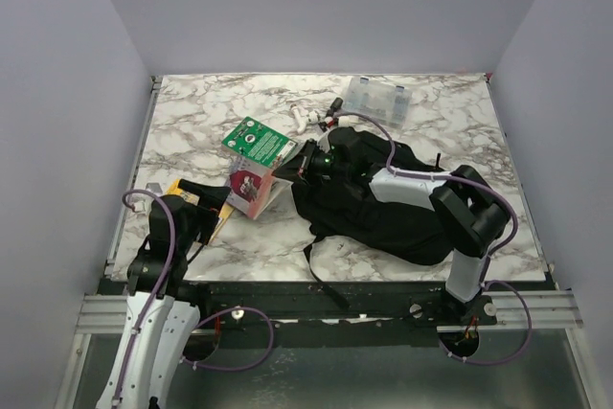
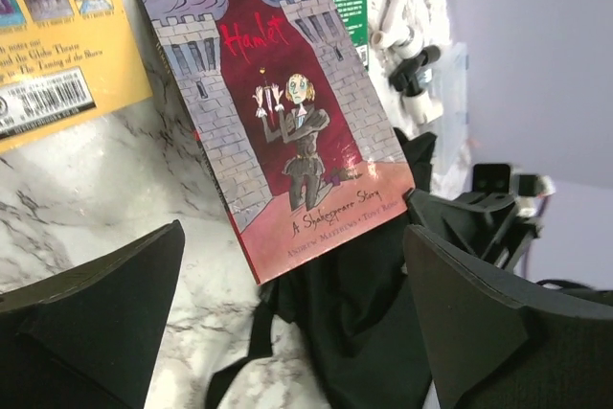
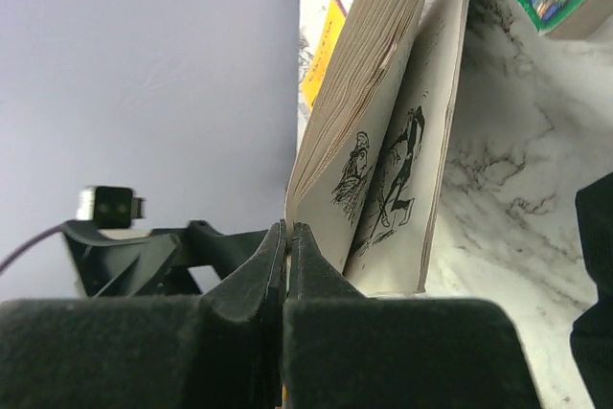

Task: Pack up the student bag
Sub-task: Pick up the book from the center of the board.

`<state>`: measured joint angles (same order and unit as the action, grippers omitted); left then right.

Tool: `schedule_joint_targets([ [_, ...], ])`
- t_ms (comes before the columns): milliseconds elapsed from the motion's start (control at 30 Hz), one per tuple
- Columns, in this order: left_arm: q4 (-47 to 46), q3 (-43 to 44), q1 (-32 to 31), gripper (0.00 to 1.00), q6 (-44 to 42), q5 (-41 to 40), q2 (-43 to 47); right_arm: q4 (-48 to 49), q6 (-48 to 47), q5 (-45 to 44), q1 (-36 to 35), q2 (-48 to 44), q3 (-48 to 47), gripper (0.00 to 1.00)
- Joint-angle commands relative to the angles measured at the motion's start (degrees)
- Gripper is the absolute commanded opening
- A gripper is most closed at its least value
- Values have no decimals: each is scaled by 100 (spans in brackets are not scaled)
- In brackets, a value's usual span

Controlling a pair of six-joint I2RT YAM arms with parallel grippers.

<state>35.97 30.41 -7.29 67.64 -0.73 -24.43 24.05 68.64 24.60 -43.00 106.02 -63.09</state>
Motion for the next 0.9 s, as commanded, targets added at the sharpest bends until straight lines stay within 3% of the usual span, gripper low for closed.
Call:
schedule_joint_targets([
  [0, 406, -417, 66, 99, 1427, 376, 372, 1037, 898, 217, 38, -333, 427, 0],
  [233, -864, -1603, 139, 98, 3047, 1194, 721, 1435, 1220, 155, 39, -521, 854, 0],
  [467, -1870, -1871, 151, 98, 3320, 1538, 17, 1519, 1280, 22, 40, -690, 1071, 0],
  [600, -3114, -2336, 158, 83, 3892, 1838, -389, 1669, 1397, 5, 39, -674, 1132, 0],
  [867, -3429, -2098, 166, 65, 3873, 1846, -845, 1687, 1315, -112, 41, -789, 1278, 0],
])
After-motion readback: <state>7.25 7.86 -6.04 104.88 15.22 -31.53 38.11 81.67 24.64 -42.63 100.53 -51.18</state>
